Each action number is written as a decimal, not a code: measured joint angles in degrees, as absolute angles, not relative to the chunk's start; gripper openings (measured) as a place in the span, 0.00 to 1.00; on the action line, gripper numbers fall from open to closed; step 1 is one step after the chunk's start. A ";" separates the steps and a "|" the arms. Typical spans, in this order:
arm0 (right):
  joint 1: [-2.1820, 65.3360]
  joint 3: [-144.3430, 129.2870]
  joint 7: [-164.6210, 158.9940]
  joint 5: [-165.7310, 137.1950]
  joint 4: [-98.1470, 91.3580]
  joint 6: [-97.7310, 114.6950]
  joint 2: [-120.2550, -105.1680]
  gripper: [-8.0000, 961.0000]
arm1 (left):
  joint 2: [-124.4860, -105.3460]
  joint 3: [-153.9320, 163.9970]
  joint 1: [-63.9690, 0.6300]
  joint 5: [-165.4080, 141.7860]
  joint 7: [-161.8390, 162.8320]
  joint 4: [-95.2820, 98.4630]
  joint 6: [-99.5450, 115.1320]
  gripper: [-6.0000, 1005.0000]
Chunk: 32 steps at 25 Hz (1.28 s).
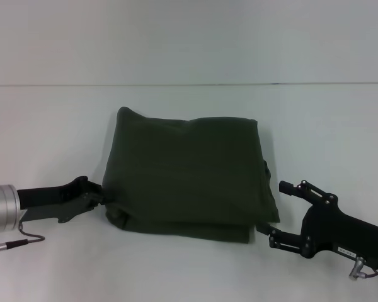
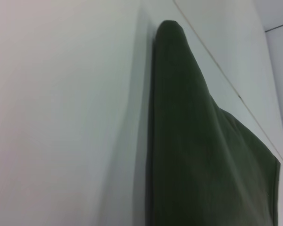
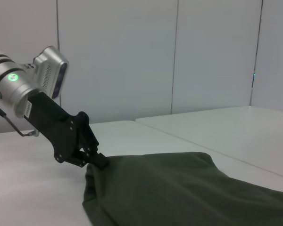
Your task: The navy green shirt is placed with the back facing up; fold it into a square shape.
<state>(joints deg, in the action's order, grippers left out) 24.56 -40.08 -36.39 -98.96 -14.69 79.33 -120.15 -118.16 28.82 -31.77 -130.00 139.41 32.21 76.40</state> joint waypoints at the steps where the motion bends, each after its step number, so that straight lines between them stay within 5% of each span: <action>1: 24.67 -40.08 -36.39 -98.96 -14.69 79.26 -120.15 0.98 | -118.19 28.82 -31.73 -130.00 139.38 32.21 76.70 0.02; 22: 25.49 -39.83 -36.38 -98.04 -14.68 78.98 -120.14 0.98 | -119.03 27.57 -30.05 -129.26 130.09 32.65 84.88 0.02; 32: 25.48 -39.48 -36.36 -95.23 -14.24 80.13 -120.14 0.98 | -120.05 22.96 -26.66 -126.44 106.97 42.60 94.19 0.44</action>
